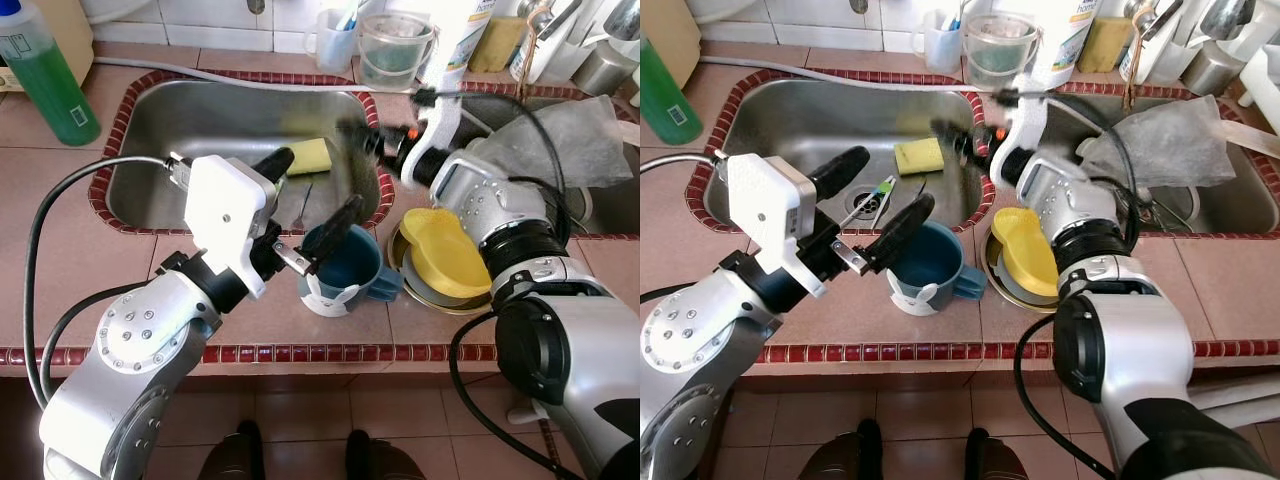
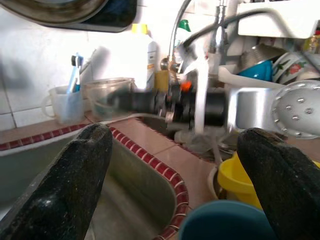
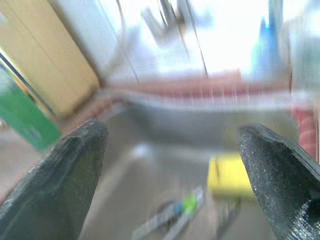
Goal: Kitchen organization
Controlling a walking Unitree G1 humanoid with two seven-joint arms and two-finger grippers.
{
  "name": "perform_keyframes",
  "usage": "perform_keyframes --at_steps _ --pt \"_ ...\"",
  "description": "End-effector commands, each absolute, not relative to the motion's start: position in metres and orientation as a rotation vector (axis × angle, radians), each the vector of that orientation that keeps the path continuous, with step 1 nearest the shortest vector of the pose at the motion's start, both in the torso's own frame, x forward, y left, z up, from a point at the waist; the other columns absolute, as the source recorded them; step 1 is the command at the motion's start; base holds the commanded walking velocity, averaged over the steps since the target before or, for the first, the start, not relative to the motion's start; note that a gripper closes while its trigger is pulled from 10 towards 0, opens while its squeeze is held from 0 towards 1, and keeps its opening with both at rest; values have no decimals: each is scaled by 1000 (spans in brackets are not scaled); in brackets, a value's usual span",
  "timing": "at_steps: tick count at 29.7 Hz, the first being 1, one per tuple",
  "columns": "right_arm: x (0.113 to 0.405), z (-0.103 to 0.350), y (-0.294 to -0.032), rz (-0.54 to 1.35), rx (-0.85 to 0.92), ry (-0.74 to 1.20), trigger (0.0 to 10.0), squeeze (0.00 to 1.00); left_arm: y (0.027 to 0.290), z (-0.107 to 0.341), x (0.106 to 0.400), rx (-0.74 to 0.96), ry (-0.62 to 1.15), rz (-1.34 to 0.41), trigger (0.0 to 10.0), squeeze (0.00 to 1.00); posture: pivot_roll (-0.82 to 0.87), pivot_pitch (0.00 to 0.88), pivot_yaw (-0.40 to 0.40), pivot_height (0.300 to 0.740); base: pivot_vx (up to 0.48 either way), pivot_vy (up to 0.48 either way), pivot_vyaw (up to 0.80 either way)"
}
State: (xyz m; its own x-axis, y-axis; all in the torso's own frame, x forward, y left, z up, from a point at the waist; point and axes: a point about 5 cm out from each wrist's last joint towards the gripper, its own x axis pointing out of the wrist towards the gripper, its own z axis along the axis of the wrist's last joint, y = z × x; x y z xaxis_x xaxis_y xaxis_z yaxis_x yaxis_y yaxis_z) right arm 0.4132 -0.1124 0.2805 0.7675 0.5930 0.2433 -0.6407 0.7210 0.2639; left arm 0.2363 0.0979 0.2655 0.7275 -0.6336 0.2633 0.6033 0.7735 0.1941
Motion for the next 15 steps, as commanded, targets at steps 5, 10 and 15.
perform_keyframes --at_steps 5,10,15 --pt "403 287 -115 723 314 -322 10000 0 108 266 255 48 -314 -582 10000 0 16 216 -81 740 0 0 0" --pt "396 285 -120 661 312 -407 10000 0 122 256 283 -13 -270 -449 10000 0 24 197 -80 740 0 0 0" --pt "387 284 -132 498 266 -517 10000 0 136 253 312 -53 -252 -296 10000 0 29 160 -76 740 0 0 0"
